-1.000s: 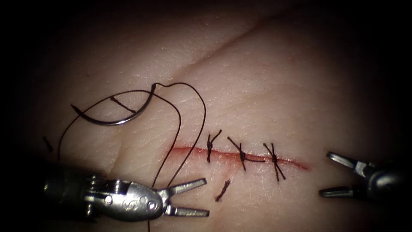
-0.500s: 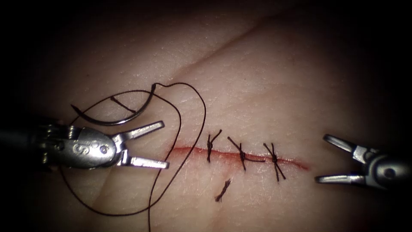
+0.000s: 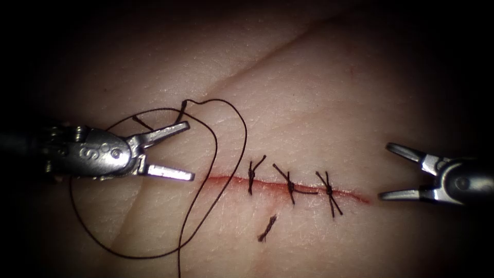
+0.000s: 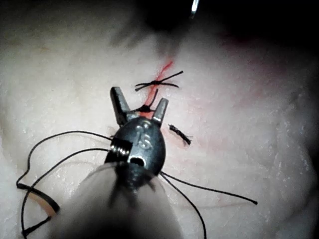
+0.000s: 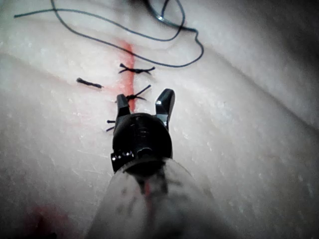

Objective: Wound Closure

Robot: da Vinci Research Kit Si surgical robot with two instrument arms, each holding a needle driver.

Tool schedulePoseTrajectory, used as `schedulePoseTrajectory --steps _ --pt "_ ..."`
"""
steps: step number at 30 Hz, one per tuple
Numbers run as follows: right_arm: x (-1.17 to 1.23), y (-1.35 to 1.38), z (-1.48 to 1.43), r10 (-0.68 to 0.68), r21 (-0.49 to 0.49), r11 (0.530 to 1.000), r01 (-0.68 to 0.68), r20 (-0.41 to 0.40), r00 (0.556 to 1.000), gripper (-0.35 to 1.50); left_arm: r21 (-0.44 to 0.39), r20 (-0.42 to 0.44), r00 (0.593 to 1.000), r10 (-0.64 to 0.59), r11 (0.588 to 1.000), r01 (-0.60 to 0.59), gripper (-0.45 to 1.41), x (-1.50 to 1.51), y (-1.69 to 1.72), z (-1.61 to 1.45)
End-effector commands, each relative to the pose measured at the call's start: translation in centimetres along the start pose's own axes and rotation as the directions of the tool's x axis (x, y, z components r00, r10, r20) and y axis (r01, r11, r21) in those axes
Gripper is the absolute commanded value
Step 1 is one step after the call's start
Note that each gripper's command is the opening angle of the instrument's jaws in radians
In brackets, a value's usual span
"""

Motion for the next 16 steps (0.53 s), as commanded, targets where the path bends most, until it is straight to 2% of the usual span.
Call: schedulePoseTrajectory --steps 1,16 --pt "0.00 -0.01 0.07 -0.001 0.003 1.000 0.001 -0.002 1.000 1.23 0.000 0.001 1.000 -0.001 1.000 0.001 0.71 -0.04 0.02 0.04" --pt "0.02 0.01 0.10 -0.004 0.001 1.000 0.004 0.000 1.000 1.25 0.002 -0.002 1.000 -0.003 1.000 0.003 0.71 -0.03 0.01 0.04"
